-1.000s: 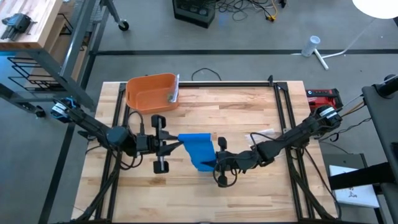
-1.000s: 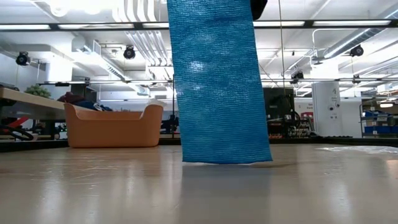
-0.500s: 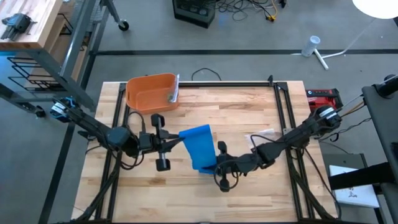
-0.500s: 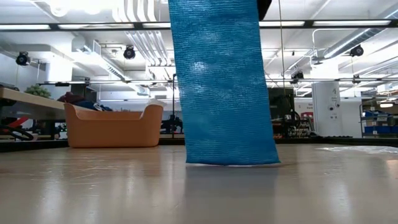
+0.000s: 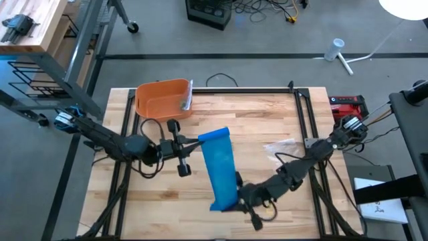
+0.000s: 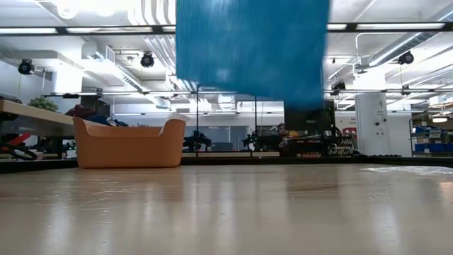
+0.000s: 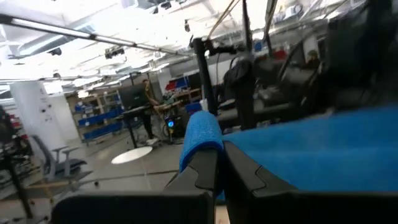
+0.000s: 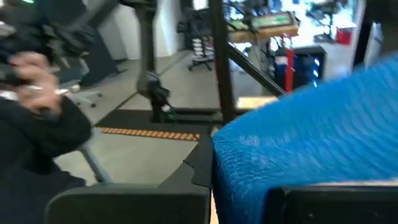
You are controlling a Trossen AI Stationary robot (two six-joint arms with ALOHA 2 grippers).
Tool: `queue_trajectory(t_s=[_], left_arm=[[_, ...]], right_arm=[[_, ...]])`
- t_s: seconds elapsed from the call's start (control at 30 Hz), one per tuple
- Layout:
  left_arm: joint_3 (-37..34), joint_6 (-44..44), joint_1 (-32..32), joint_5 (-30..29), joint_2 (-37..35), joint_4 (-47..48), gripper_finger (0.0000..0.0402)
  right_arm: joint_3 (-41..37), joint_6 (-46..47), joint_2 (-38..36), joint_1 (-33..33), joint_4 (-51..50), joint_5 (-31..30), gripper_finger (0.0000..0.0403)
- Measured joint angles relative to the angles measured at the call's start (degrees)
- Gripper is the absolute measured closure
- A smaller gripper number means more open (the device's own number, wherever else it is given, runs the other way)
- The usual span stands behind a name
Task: Roll bandage
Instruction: Roll the blue bandage
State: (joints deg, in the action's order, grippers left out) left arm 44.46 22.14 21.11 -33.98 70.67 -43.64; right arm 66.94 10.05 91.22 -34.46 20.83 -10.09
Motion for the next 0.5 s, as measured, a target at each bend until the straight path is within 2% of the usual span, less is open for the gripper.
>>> queue_trajectory(t_s=[0.13,0.3,0.5], left_arm=[[-2.8,-2.9,-2.4,1.0,0.2,-0.9,0.0401],[-6.9,-10.0,-3.9,10.6,3.8,-0.3,0.0401],[-8.3,-11.2,-3.2,11.4,10.1,-0.5,0.0401]], right_arm=[[4.5,-2.5,0.0,-2.1,-0.9,0.0,0.0403],[10.1,-2.6,0.0,-2.4,-1.9,0.0,0.0403],[18.4,-2.6,0.0,-1.1,-10.1,-1.1,0.0403]])
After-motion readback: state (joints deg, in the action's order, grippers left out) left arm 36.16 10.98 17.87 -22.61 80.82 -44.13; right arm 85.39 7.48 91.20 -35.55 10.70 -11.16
